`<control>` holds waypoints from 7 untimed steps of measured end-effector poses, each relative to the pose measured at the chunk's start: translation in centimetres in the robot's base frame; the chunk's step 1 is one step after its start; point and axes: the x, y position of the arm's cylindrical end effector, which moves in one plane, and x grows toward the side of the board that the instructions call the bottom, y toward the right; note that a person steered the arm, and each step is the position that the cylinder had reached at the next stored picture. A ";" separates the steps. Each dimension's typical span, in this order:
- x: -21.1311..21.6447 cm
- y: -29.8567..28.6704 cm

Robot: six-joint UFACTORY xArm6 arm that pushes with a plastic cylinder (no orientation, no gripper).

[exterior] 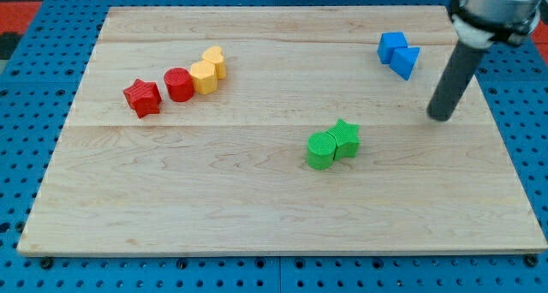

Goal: Separate the green blocks

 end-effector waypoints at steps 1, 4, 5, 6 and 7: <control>2.4 -8.4; 4.6 -23.7; 3.6 -15.3; 1.4 -21.8; 0.7 -30.7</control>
